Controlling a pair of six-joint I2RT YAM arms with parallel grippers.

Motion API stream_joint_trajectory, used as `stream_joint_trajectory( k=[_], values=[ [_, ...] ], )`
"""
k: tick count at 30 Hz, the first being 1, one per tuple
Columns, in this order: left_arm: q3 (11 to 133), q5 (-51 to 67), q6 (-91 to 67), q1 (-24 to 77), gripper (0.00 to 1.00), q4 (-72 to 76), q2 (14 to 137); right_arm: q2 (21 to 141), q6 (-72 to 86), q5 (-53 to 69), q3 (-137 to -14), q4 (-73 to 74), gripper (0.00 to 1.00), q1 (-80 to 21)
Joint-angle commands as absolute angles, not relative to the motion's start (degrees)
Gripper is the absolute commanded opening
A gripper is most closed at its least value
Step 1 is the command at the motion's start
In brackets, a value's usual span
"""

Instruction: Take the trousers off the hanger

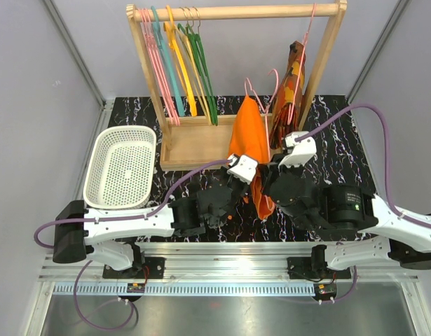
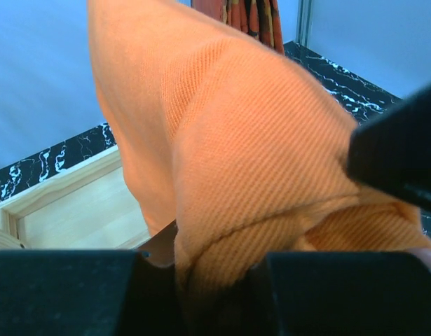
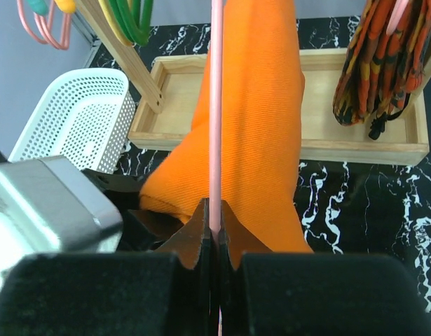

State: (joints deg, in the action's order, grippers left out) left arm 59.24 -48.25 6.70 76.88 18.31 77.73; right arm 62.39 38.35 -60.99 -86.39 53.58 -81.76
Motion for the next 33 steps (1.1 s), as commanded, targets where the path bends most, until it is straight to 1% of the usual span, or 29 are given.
stream_joint_trajectory(
  k=[1, 12, 18, 25, 29, 33],
  values=[
    [63.3, -47.3, 3.3, 76.6, 0.00, 24.3, 71.7, 60.1, 43.9, -65.7, -84.0, 54.7, 0.00, -82.1],
    [65.9, -46.4, 5.6, 78.7, 0.00, 25.5, 65.7, 57.2, 57.5, -60.8, -72.6, 61.9, 0.00, -81.6],
    [72.5, -46.6, 9.8, 80.4, 0.00, 23.6, 65.7, 54.9, 63.2, -58.5, -67.7, 66.6, 0.00, -81.6],
    [84.5, -47.2, 15.9, 80.4, 0.00, 20.0, 67.8, 49.1, 67.9, -54.0, -58.2, 68.0, 0.00, -81.5],
    [91.9, -48.8, 21.0, 80.4, 0.00, 18.1, 70.7, 46.5, 67.7, -53.3, -56.7, 69.1, 0.00, -81.6],
    [102.5, -52.1, 29.0, 80.4, 0.00, 14.2, 74.8, 45.2, 65.5, -52.6, -57.4, 70.0, 0.00, -81.5]
  ],
)
